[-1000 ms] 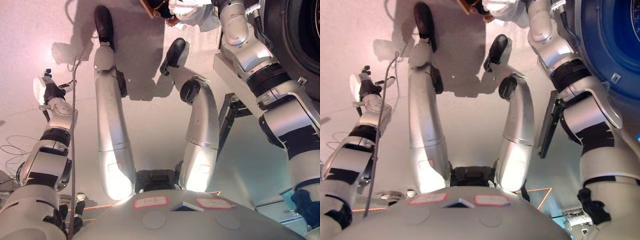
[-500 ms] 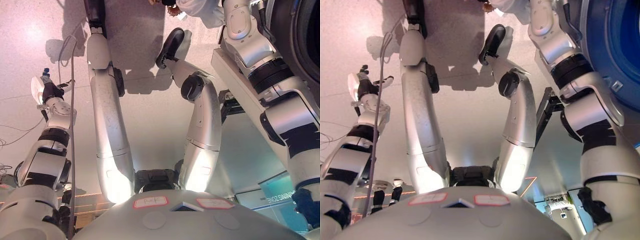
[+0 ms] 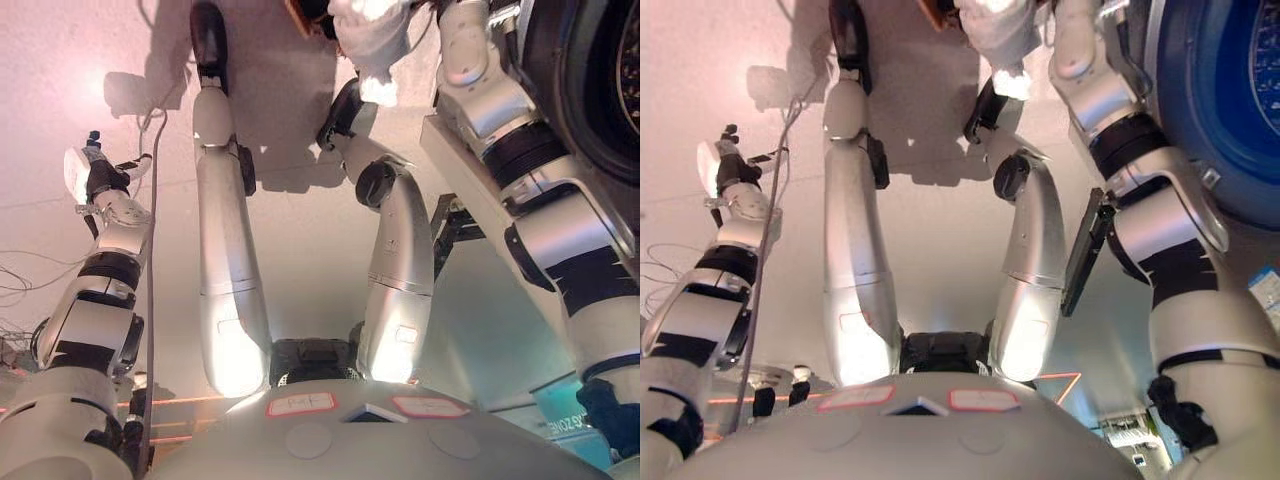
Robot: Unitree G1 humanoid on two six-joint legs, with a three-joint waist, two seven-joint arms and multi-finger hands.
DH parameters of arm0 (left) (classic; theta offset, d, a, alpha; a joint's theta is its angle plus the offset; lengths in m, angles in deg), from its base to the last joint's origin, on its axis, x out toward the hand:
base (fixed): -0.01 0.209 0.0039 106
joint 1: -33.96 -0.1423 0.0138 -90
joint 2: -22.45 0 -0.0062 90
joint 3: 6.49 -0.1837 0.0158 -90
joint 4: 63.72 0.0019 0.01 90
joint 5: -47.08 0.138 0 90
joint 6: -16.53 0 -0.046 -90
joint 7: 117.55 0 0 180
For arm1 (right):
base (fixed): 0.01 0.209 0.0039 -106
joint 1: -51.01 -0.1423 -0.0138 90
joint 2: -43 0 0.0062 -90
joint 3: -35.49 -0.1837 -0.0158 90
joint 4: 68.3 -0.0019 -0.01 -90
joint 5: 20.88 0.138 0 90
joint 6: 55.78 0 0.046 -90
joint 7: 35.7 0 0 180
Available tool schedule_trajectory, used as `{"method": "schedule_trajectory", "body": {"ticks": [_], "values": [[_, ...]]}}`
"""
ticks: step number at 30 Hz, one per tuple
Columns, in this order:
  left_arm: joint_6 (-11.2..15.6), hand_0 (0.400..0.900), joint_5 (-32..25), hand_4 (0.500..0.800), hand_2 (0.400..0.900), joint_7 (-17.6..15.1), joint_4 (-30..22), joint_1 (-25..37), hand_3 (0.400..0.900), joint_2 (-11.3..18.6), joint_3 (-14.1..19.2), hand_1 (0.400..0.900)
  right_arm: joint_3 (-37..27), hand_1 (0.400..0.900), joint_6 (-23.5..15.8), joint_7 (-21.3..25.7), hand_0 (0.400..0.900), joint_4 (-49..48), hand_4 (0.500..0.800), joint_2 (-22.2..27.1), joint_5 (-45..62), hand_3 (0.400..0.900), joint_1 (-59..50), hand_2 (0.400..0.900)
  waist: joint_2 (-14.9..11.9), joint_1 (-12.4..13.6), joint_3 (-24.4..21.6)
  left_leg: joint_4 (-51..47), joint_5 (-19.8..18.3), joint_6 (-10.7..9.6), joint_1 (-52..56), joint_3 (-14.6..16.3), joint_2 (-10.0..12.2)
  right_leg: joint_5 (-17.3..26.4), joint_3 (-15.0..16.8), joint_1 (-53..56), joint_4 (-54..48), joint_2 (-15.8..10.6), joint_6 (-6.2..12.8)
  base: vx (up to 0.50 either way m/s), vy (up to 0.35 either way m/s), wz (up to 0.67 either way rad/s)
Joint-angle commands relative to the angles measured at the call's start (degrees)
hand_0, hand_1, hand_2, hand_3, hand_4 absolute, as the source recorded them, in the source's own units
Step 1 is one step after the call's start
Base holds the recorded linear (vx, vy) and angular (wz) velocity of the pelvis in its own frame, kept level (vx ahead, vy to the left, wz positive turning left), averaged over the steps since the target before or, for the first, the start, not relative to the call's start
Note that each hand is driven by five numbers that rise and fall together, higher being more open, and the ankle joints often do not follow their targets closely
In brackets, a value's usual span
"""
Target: Put the clothes in the basket into the washing machine.
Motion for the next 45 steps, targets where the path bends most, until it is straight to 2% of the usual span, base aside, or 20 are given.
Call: {"method": "schedule_trajectory", "body": {"ticks": [1, 6, 10, 18, 19, 20, 22, 25, 28, 33, 38, 43, 44, 45], "values": [[-1.6, 0.9, 1.7, 0.8, 0.9, -1.6, 5.4, -5.6, 0.9, -2.7, 1.3, 0.9, -3.8, 0.4, -2.2, 2.0, 0.4, -0.3, 0.5, 1.4, 3.0, 0.4, 5.3, 0.4, 5.0, -2.2, -5.6, -10.9, 4.9, 0.4, 1.1, 1.1, -0.4, 6.4, 3.2, 3.0, -8.5, 3.2, 7.45, 0.06, 0.028, -0.28], [-1.0, 0.9, 2.5, 0.8, 0.9, -0.7, 6.1, -6.6, 0.9, -3.9, 1.9, 0.9, -10.3, 0.4, -2.8, 2.9, 0.4, 2.7, 0.5, 1.2, 8.6, 0.4, 10.1, 0.4, 5.3, -2.7, -7.7, -16.3, 5.5, 0.2, 9.1, 3.1, 1.1, 8.9, 4.7, 9.2, -15.3, 3.8, 8.32, 0.06, 0.023, -0.26], [-0.6, 0.9, 3.2, 0.8, 0.9, 0.2, 6.1, -7.7, 0.9, -5.1, 2.0, 0.9, -18.2, 0.4, -4.5, 4.2, 0.4, 6.1, 0.5, 1.4, 17.2, 0.4, 13.1, 0.4, 6.2, -3.3, -9.3, -20.0, 5.4, 0.2, 15.3, 4.9, 1.2, 10.9, 6.0, 14.0, -20.3, 3.5, 8.91, 0.09, 0.016, -0.16], [0.8, 0.9, 2.6, 0.8, 0.9, 1.2, 4.2, -12.7, 0.9, -9.1, 2.4, 0.9, -35.5, 0.4, -12.2, 6.4, 0.4, 12.3, 0.5, 1.9, 39.5, 0.4, 15.2, 0.4, 9.7, -2.8, -11.6, -23.5, 4.5, 0.4, 24.8, 8.5, 0.0, 13.2, 9.2, 21.5, -26.8, 2.9, 9.64, 0.1, 0.022, -0.15], [1.0, 0.9, 2.3, 0.8, 0.9, 1.4, 4.1, -13.7, 0.9, -9.5, 2.6, 0.9, -37.3, 0.4, -13.0, 6.4, 0.4, 12.7, 0.5, 2.5, 41.7, 0.4, 14.9, 0.4, 10.5, -2.5, -11.8, -24.2, 4.4, 0.5, 25.9, 9.1, -0.1, 13.2, 9.6, 22.2, -27.3, 2.8, 9.86, 0.0, 0.053, -0.3], [1.2, 0.9, 2.1, 0.8, 0.9, 1.6, 4.1, -14.2, 0.9, -9.7, 2.5, 0.9, -37.9, 0.4, -13.2, 6.3, 0.4, 13.7, 0.5, 3.2, 42.8, 0.4, 14.5, 0.4, 10.9, -2.1, -11.4, -24.4, 5.9, 1.0, 26.2, 10.0, 0.0, 14.9, 9.7, 22.3, -28.1, 2.8, 9.37, -0.01, 0.03, -0.25], [1.5, 0.9, 2.1, 0.8, 0.9, 2.2, 4.5, -15.2, 0.9, -10.6, 2.1, 0.9, -41.4, 0.4, -15.2, 6.0, 0.4, 15.1, 0.5, 5.0, 48.2, 0.4, 11.8, 0.4, 12.6, -1.4, -12.1, -25.6, 5.9, 1.1, 28.4, 11.0, 0.0, 14.8, 10.4, 23.4, -28.7, 2.4, 9.58, 0.05, 0.022, -0.18], [1.8, 0.9, 1.4, 0.8, 0.9, 3.0, 5.2, -16.3, 0.9, -11.7, 1.9, 0.9, -43.2, 0.4, -16.1, 5.4, 0.4, 17.3, 0.5, 7.7, 52.5, 0.4, 8.7, 0.4, 14.6, -0.4, -12.8, -27.4, 6.3, 1.1, 31.3, 12.4, 0.0, 15.2, 11.4, 25.2, -30.0, 2.4, 9.65, 0.1, 0.013, -0.16], [2.0, 0.9, 1.1, 0.8, 0.9, 3.8, 6.3, -17.7, 0.9, -12.9, 2.0, 0.9, -44.7, 0.4, -19.0, 5.0, 0.4, 16.1, 0.5, 9.1, 55.7, 0.4, 6.3, 0.4, 16.4, 0.3, -14.2, -30.1, 7.0, 0.9, 34.5, 13.6, 0.1, 15.2, 12.1, 26.5, -31.1, 2.4, 9.86, 0.11, 0.011, -0.15], [2.3, 0.9, 1.4, 0.8, 0.9, 4.9, 7.4, -19.5, 0.9, -14.5, 1.1, 0.9, -45.0, 0.4, -21.7, 6.2, 0.4, 14.4, 0.5, 14.7, 54.8, 0.4, 2.8, 0.4, 18.5, 1.3, -17.5, -34.6, 8.8, -0.1, 40.1, 14.2, 0.3, 14.6, 12.1, 30.2, -32.3, 2.5, 9.98, 0.14, -0.032, 0.04], [3.0, 0.9, 1.6, 0.8, 0.9, 6.3, 7.4, -21.2, 0.9, -15.3, -0.5, 0.9, -45.0, 0.4, -22.1, 6.0, 0.4, 17.4, 0.5, 22.0, 56.5, 0.4, -2.3, 0.4, 21.0, 2.9, -20.8, -36.1, 9.6, -1.1, 43.0, 13.8, -0.2, 13.7, 11.5, 32.7, -32.8, 2.2, 9.98, 0.11, -0.036, 0.12], [3.5, 0.9, 1.2, 0.8, 0.9, 7.2, 7.3, -22.0, 0.9, -15.8, -0.9, 0.9, -42.8, 0.4, -20.8, 4.5, 0.4, 18.9, 0.5, 24.0, 56.7, 0.4, -4.8, 0.4, 22.8, 4.2, -22.2, -36.3, 10.1, -1.6, 43.3, 13.1, -0.6, 13.2, 11.5, 33.0, -32.7, 1.8, 9.93, 0.06, -0.03, 0.04], [3.7, 0.9, 1.0, 0.8, 0.9, 7.6, 7.5, -22.2, 0.9, -15.8, -0.8, 0.9, -41.8, 0.9, -19.6, 3.5, 0.9, 19.9, 0.8, 24.5, 56.9, 0.9, -5.2, 0.9, 23.3, 4.7, -22.6, -36.3, 10.4, -1.7, 43.4, 12.7, -0.8, 13.1, 11.4, 32.8, -32.5, 1.7, 9.96, 0.05, -0.039, 0.07], [3.7, 0.9, 1.0, 0.8, 0.9, 7.6, 7.5, -22.2, 0.9, -15.9, -0.8, 0.9, -41.7, 0.9, -19.6, 3.3, 0.9, 20.1, 0.8, 24.6, 57.0, 0.9, -5.4, 0.9, 23.4, 4.7, -22.7, -36.3, 10.5, -1.7, 43.3, 12.7, -0.8, 13.0, 11.4, 32.8, -32.4, 1.7, 9.96, 0.05, -0.035, 0.06]]}}
